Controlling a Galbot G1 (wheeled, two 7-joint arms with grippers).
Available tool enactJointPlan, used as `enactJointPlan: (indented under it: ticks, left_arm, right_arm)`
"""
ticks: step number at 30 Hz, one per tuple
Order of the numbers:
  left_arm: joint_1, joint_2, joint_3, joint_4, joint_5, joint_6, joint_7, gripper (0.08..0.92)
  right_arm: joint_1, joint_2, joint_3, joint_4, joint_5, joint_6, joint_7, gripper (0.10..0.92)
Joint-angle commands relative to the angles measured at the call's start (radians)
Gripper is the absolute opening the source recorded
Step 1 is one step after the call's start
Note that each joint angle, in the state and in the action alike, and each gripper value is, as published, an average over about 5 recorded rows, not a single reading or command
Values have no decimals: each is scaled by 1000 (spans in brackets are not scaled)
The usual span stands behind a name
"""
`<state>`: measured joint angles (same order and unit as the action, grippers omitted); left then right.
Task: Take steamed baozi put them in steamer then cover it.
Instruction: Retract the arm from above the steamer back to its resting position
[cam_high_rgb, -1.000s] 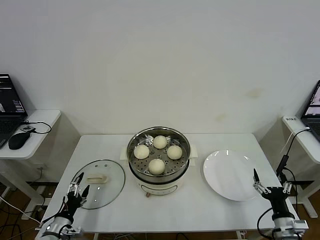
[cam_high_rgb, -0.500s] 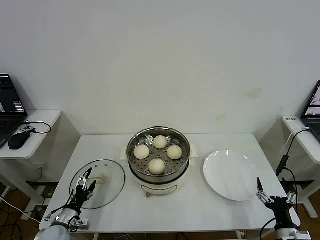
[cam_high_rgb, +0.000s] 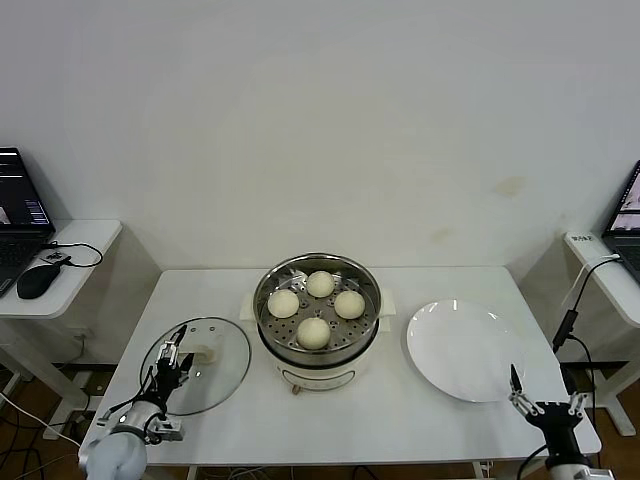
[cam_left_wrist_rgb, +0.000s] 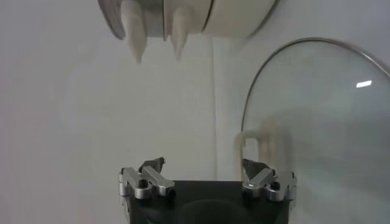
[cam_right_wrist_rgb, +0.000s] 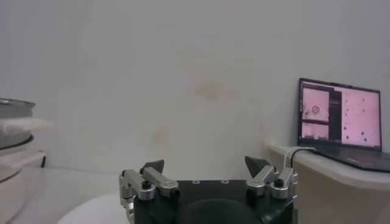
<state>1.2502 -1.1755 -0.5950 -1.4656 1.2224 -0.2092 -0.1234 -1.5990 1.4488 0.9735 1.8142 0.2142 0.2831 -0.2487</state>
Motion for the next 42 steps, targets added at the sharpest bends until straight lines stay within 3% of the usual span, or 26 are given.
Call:
enactJointPlan:
  ticks: [1,18,33,42]
  left_arm:
    - [-45,-3,4,62,5,0,-1,823]
    - [-71,-22,6,85,-6,1,4,795]
    - [-87,-26,11,170,-25,4,-3,376]
    - [-56,-33,-2,93,-41,5,-75,149]
  right_arm:
    - [-4,4,-4,-4,-7,2,-1,823]
    - [-2,7,-26,-24,-18,10,-6,823]
    - [1,12,-55,-27,-29,27,-7,823]
    - [2,11,-69,-35,-40,31,-7,823]
